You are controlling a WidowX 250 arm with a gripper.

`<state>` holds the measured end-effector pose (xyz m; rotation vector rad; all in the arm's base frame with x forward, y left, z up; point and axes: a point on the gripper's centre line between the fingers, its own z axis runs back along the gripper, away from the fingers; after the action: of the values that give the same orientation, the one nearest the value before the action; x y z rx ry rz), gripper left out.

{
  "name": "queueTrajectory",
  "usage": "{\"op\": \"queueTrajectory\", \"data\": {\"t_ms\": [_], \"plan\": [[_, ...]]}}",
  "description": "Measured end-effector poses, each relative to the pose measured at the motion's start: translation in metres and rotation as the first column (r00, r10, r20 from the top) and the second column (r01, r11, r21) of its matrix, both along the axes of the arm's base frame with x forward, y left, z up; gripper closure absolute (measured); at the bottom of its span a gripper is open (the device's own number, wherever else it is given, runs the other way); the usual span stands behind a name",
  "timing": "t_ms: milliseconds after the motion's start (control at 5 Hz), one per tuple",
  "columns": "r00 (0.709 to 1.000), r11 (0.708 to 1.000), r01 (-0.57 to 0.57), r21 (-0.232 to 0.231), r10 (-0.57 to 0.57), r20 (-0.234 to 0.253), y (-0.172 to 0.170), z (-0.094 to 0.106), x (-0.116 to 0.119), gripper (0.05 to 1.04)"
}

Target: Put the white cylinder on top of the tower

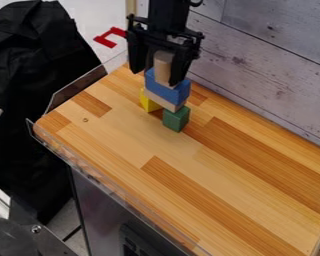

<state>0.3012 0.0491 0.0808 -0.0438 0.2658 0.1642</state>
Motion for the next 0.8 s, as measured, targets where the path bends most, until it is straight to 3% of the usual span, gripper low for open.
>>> {"op": "queueTrajectory", "data": {"t_ms": [400, 600, 800], "plan": [[0.990, 1.000, -0.009, -0.029, 0.013, 0.137, 0.006, 0.058, -0.012, 0.084], [0.991, 0.999, -0.010, -0.036, 0.014, 0.134, 0.014, 0.072, -0.038, 0.084], [0.995, 0.999, -0.005, -0.043, 0.009, 0.097, 0.018, 0.070, -0.056, 0.084]]}}
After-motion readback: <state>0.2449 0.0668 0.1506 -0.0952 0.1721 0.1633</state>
